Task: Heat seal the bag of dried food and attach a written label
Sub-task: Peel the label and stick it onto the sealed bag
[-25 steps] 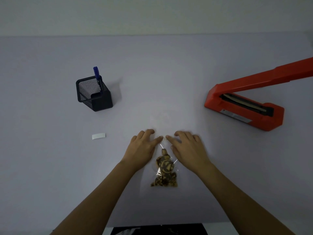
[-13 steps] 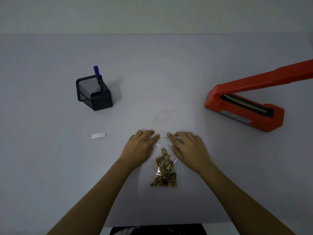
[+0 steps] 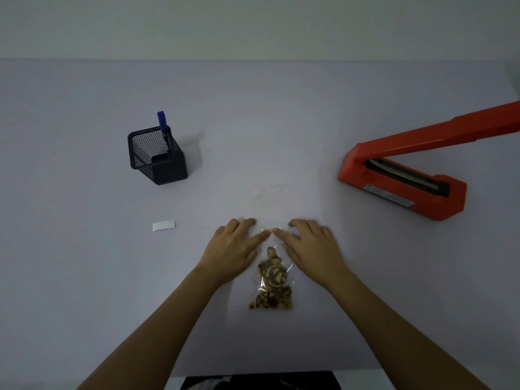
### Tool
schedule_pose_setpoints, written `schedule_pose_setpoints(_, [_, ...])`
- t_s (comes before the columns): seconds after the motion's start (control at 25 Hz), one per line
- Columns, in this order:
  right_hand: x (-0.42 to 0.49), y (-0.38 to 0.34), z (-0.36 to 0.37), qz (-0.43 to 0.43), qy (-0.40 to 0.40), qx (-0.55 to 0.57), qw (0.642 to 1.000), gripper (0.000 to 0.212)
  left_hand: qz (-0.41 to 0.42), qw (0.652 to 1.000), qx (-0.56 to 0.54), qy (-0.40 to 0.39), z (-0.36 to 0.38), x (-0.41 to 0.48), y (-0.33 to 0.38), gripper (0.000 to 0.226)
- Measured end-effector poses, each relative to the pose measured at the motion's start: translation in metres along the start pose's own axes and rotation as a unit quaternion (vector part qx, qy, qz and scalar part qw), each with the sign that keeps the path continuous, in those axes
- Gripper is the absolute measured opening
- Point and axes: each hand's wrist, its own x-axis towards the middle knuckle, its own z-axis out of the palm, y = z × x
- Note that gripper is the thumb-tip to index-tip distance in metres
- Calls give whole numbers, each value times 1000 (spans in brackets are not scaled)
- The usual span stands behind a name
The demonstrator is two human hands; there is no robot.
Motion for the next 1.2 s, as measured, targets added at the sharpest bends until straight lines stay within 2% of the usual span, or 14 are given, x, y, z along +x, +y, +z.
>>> schedule_pose_setpoints(0.48, [-1, 2, 3, 9, 7, -5, 1000, 42, 0, 1000, -4, 14, -1, 1, -1, 45])
schedule_pose_setpoints(0.56, [-2, 2, 1, 5, 8, 9, 1000, 43, -2, 999, -37, 17, -1, 1, -1, 46])
schedule_pose_setpoints(0.64, [-2, 3, -2, 23, 20, 81, 996, 45, -45, 989, -136, 44, -4, 0, 1, 45])
schedule_pose_setpoints(0.68, [-4, 3, -4, 63, 27, 152, 986, 45, -94, 973, -201, 66, -7, -1, 2, 44])
schedule_pose_setpoints(0.76, [-12, 1, -10, 205, 63, 309, 926, 43, -225, 922, -291, 123, -15, -7, 6, 35])
schedule_pose_setpoints(0.84, [-25, -5, -18, 344, 61, 386, 854, 42, -330, 881, -324, 102, -23, -16, 14, 28])
schedule_pose_setpoints(0.88, [-31, -11, -22, 378, 34, 401, 834, 42, -352, 873, -331, 67, -23, -20, 21, 32])
schedule_pose_setpoints(0.96, [-41, -27, -25, 383, -22, 431, 817, 41, -366, 858, -360, 16, -21, -26, 36, 42])
schedule_pose_setpoints(1.04, [-42, -41, -23, 370, -53, 469, 800, 39, -380, 839, -390, 12, -16, -26, 46, 45])
schedule_pose_setpoints(1.2, [-35, -53, -21, 374, -36, 513, 772, 39, -395, 805, -442, 25, -10, -20, 50, 37])
